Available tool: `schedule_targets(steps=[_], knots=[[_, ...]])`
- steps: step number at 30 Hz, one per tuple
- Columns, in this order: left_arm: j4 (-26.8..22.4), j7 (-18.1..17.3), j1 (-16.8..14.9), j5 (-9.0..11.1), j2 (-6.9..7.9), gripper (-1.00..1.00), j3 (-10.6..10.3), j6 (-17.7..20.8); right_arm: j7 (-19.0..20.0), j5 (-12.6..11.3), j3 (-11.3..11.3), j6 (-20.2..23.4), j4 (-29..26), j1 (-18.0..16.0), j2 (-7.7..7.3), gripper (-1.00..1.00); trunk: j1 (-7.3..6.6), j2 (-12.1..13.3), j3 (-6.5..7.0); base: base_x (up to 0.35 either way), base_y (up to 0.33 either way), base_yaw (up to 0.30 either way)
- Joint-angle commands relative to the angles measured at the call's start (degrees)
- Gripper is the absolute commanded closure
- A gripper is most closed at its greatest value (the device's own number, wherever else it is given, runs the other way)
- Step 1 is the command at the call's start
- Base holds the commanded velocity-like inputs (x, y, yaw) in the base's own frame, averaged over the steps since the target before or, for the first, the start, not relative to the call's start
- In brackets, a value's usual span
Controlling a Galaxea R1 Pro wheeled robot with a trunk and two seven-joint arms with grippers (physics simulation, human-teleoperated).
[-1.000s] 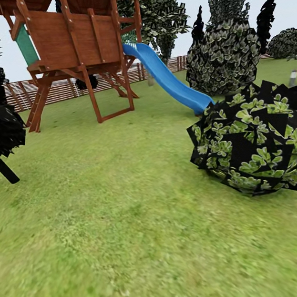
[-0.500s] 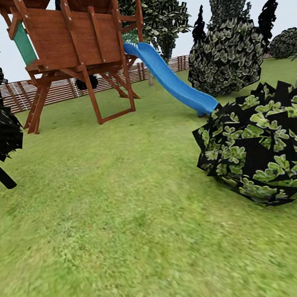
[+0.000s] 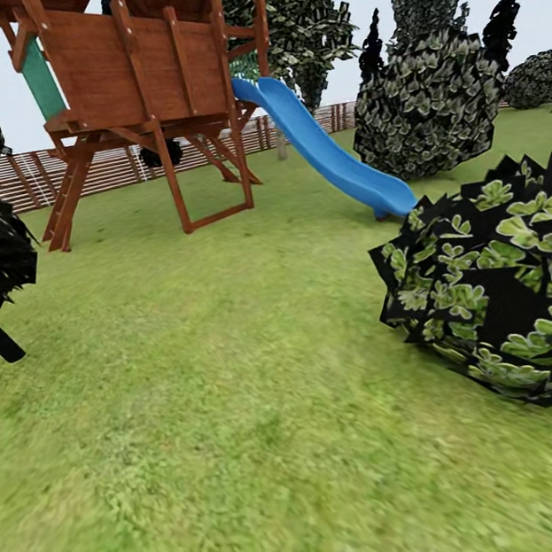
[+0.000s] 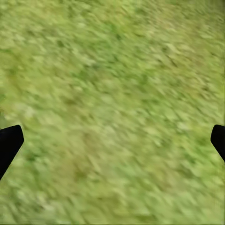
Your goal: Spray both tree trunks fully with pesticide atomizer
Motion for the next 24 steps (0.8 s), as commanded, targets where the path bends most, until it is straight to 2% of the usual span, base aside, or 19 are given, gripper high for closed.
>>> schedule_targets(steps=[1,24], knots=[[0.00,0.00,0.00,0.00,0.00,-1.00,0.00,0.00,0.00,0.00,0.00,0.00,0.00,0.00,0.00,-1.00,0.00,0.00,0.00,0.339,0.089,0.000],[0.00,0.03,0.00,0.00,0.00,-1.00,0.00,0.00,0.00,-0.08,0.00,0.00,0.00,0.00,0.00,-1.00,0.00,0.00,0.00,0.340,0.011,0.000]])
